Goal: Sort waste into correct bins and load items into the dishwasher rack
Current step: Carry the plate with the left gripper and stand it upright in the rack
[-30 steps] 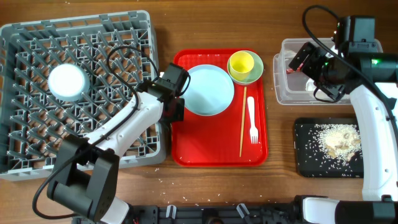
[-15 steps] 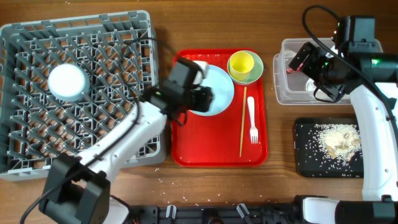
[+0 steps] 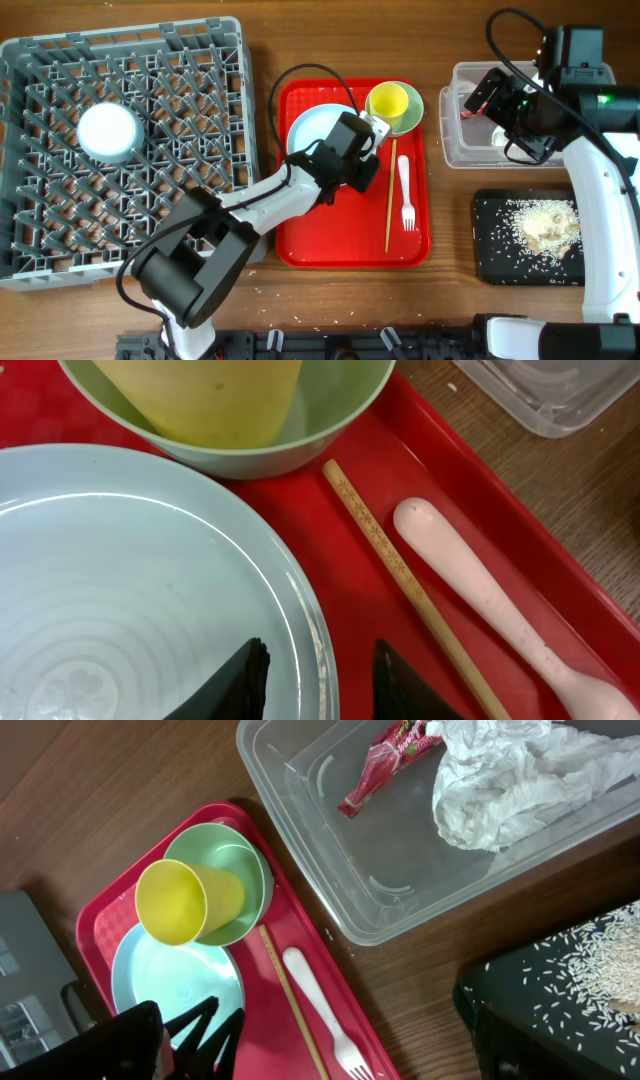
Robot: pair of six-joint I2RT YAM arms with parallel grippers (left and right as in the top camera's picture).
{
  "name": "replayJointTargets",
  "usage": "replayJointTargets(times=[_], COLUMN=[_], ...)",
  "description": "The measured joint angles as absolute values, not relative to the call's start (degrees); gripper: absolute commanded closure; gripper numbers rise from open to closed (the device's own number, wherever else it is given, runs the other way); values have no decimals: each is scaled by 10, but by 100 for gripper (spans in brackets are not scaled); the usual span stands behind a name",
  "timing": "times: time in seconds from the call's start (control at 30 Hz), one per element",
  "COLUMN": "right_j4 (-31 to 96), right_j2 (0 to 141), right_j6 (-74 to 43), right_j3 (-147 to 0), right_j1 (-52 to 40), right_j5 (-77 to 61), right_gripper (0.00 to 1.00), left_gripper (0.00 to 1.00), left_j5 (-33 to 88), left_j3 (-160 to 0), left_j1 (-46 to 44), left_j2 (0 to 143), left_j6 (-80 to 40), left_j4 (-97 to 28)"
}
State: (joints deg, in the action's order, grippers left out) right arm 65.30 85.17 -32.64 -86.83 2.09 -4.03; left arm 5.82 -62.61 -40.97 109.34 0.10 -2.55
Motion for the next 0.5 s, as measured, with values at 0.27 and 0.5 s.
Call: replayJointTargets(times=[0.27,0.5], right_j4=[653,653], right_j2=[852,852], right_j6=[-326,-326], right_j3=[-868,-868], right_j1=[21,21], right_j5=[-40,-40], right_gripper=[1,0], left_gripper=[91,96], left_j5=[58,48], left_j3=[-627,-628], left_j1=[-419,-420], left_j2=[1131,1099], left_j6=[16,23], left_j4=[-25,-78])
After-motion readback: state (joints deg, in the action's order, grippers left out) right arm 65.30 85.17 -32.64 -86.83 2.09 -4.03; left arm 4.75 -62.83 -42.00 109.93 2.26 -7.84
